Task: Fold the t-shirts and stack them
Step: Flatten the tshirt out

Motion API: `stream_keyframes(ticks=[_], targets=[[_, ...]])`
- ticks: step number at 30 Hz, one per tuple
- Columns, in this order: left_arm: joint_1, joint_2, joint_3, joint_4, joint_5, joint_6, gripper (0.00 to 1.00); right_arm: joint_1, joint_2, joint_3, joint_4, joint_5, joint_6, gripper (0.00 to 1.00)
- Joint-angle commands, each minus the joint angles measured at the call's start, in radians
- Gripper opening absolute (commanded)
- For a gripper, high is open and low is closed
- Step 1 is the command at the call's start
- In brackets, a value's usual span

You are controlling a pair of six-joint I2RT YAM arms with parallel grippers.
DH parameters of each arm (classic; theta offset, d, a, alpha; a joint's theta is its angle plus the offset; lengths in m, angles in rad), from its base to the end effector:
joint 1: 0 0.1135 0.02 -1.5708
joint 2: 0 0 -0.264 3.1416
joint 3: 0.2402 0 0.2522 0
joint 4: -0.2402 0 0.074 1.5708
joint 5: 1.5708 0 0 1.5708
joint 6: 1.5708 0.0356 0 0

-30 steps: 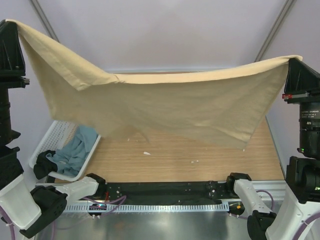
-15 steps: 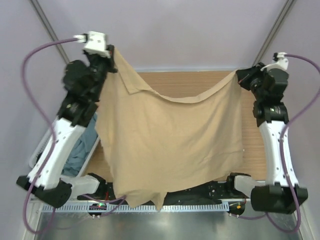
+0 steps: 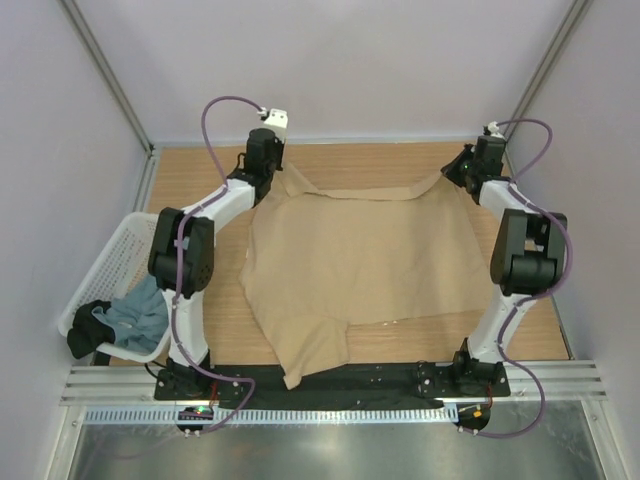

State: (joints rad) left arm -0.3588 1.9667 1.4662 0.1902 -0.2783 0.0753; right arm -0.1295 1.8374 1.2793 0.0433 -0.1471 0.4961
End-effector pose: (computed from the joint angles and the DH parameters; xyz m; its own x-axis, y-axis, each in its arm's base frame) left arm 0.4422 -0.1554 0.2591 -0.2781 0.1816 -0.9432 0.1140 0.9813 0.1553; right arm 0.4213 -0.0496 0.2356 -0.4288 0.5307 -0.7311 0.2335 0.8469 0.4778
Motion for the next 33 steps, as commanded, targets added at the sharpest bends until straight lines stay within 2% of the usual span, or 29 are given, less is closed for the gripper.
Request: stream_keyframes(ticks=[1,7,11,14,17,20,28,33], targets=[[0.015,0.096,0.182,0.108,-0.016,-0.069,0.00,-0.012,0.106,0.179,0.024,-0.031,-0.041,0.01],[0.020,0.274,0.408,0.048,-0.035,-0.092,0.00,-0.025,0.278,0.359,-0.031,-0.065,-0.034,0.01],[0.020,0.334,0.543,0.003,-0.022,-0.095,0.00,-0.042,0.333,0.417,-0.037,-0.068,-0.028,0.01],[0.020,0.344,0.589,-0.050,-0.009,-0.126,0.00,-0.064,0.375,0.474,-0.106,-0.063,0.002,0.01],[0.017,0.302,0.582,-0.126,-0.050,-0.187,0.00,-0.074,0.402,0.528,-0.161,-0.065,0.025,0.01],[0.017,0.233,0.511,-0.187,-0.056,-0.268,0.00,-0.075,0.424,0.554,-0.193,-0.088,0.033,0.01],[0.017,0.100,0.491,-0.512,-0.022,-0.465,0.00,-0.087,0.434,0.598,-0.330,-0.086,0.054,0.01],[0.018,0.015,0.491,-0.725,-0.051,-0.575,0.00,-0.105,0.431,0.669,-0.440,-0.092,0.075,0.01]])
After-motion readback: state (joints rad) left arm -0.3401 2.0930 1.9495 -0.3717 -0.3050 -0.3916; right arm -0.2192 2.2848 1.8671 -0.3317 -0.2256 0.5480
